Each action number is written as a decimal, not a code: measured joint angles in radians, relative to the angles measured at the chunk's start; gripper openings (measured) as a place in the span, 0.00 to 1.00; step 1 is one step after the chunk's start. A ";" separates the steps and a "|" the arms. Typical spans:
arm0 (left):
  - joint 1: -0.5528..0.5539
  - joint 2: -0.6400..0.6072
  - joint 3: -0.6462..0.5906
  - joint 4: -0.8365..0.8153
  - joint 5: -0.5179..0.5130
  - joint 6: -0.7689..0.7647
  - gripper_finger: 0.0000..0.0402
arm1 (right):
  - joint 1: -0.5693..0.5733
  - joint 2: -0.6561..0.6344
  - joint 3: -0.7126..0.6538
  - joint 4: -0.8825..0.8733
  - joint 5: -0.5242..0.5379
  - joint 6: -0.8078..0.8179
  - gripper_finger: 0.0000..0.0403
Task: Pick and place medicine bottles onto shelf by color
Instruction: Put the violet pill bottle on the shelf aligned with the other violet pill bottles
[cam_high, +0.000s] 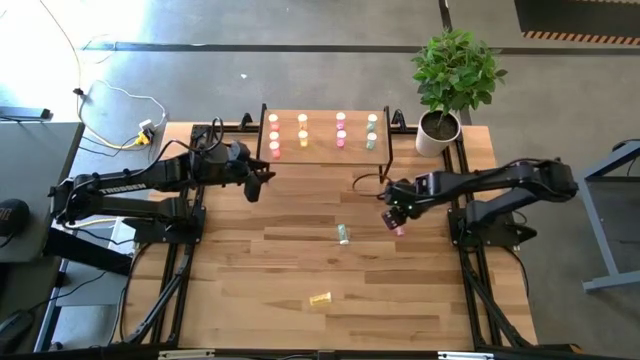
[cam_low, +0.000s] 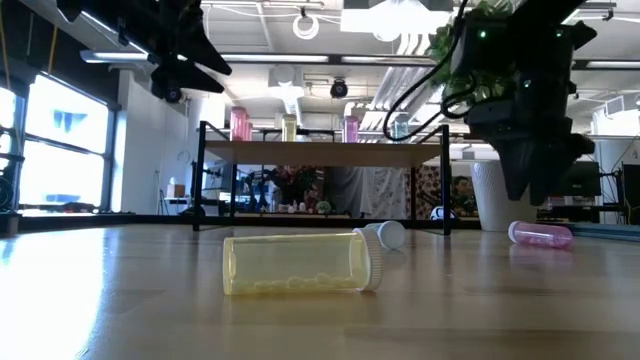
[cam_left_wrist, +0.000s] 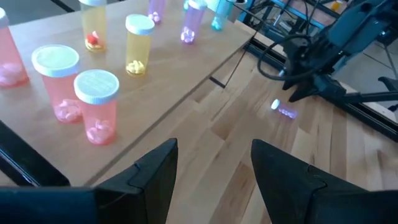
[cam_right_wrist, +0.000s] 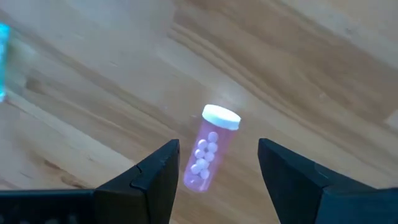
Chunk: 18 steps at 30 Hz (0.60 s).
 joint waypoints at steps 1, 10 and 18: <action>-0.002 0.001 0.000 0.001 0.000 0.000 0.49 | 0.000 0.013 0.000 0.006 -0.008 0.006 0.52; -0.005 0.001 0.000 0.000 -0.001 0.000 0.49 | -0.018 0.118 0.000 0.056 -0.009 0.011 0.52; -0.005 0.001 0.000 0.000 -0.002 0.010 0.49 | -0.034 0.208 0.000 0.086 -0.006 0.002 0.52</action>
